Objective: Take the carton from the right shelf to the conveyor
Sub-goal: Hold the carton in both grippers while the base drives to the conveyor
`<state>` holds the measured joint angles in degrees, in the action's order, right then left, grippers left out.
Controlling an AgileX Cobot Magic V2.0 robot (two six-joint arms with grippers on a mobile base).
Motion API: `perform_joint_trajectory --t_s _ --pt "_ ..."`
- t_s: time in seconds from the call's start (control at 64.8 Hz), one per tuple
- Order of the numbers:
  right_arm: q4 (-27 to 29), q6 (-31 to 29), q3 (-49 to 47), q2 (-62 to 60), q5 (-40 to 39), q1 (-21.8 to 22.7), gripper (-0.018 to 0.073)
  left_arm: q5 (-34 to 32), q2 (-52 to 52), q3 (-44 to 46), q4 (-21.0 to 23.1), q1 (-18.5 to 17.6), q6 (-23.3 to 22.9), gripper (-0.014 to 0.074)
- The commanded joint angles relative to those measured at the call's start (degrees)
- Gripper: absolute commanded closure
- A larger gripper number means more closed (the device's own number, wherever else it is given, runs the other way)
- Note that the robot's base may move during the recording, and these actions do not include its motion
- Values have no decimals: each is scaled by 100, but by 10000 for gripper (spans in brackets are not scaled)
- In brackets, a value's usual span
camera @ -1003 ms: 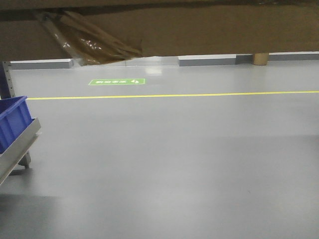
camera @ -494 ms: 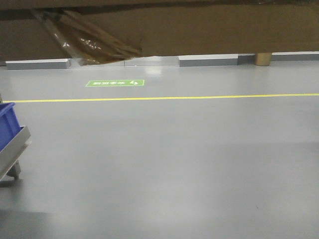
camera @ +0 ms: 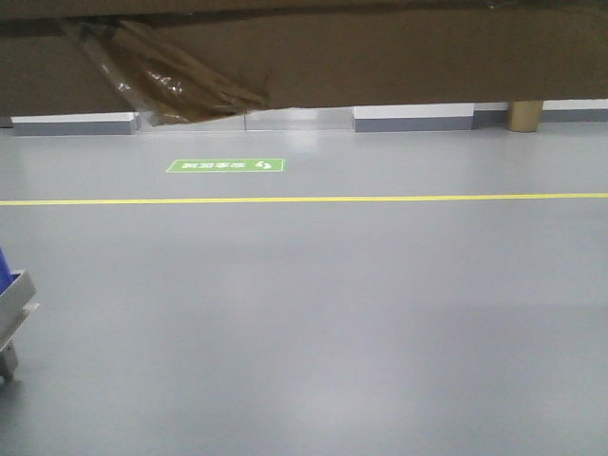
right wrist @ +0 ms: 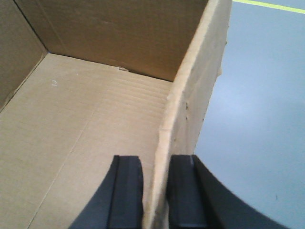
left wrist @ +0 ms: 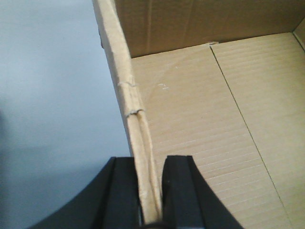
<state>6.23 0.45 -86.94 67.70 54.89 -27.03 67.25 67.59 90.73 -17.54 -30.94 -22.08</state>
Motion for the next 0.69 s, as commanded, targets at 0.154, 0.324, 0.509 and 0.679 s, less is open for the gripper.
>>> perform_joint_trajectory --t_s 0.154,0.324,0.509,0.679 --pt "235 -188 -47 -92 -312 -47 626 -283 -29 17 13 -33 68 615" --pt "235 -188 -47 -92 -312 -47 626 -283 -29 17 -96 -33 68 615" --pt "235 -188 -47 -92 -312 -47 626 -283 -29 17 -192 -33 68 615" --pt "235 -188 -47 -92 -312 -47 626 -283 -29 17 -227 -33 68 615"
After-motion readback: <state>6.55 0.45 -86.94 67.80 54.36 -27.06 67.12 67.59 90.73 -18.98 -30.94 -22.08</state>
